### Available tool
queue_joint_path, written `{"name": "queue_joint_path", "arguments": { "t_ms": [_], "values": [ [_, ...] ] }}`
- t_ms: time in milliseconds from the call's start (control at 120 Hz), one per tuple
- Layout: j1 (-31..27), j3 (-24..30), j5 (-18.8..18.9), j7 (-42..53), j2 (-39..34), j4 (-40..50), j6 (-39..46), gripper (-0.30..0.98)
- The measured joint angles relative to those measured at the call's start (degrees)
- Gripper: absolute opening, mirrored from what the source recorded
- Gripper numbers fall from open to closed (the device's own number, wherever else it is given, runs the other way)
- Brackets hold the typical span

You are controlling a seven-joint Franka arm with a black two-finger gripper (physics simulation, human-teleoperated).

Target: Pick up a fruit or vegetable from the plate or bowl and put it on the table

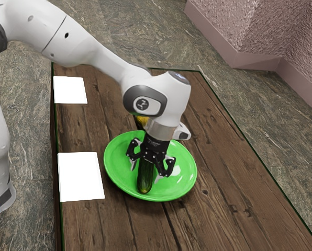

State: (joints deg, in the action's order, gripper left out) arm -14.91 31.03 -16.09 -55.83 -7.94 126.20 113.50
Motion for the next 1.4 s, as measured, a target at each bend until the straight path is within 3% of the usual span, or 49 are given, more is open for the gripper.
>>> {"name": "queue_joint_path", "arguments": {
  "t_ms": [133,250,533,733,867,1025,1400],
  "values": [
    [-0.02,-1.06,-0.03,-0.09,0.24,-0.19,0.57,0.34],
    [0.18,-1.26,-0.01,-0.16,-0.87,-0.46,0.7,0.2],
    [0.21,-5.58,1.83,-0.04,-1.23,-10.48,-4.09,0.18],
    [0.17,-6.67,7.68,0.15,13.14,-28.69,-9.24,0.18],
    [4.78,-6.6,12.78,0.25,25.53,-45.21,-14.31,0.16],
    [6.71,-6.57,16.54,0.36,36.55,-57.68,-19.0,0.11],
    [11.5,-8.01,18.92,0.88,47.77,-75.8,-23.84,0.11]
  ]
}}
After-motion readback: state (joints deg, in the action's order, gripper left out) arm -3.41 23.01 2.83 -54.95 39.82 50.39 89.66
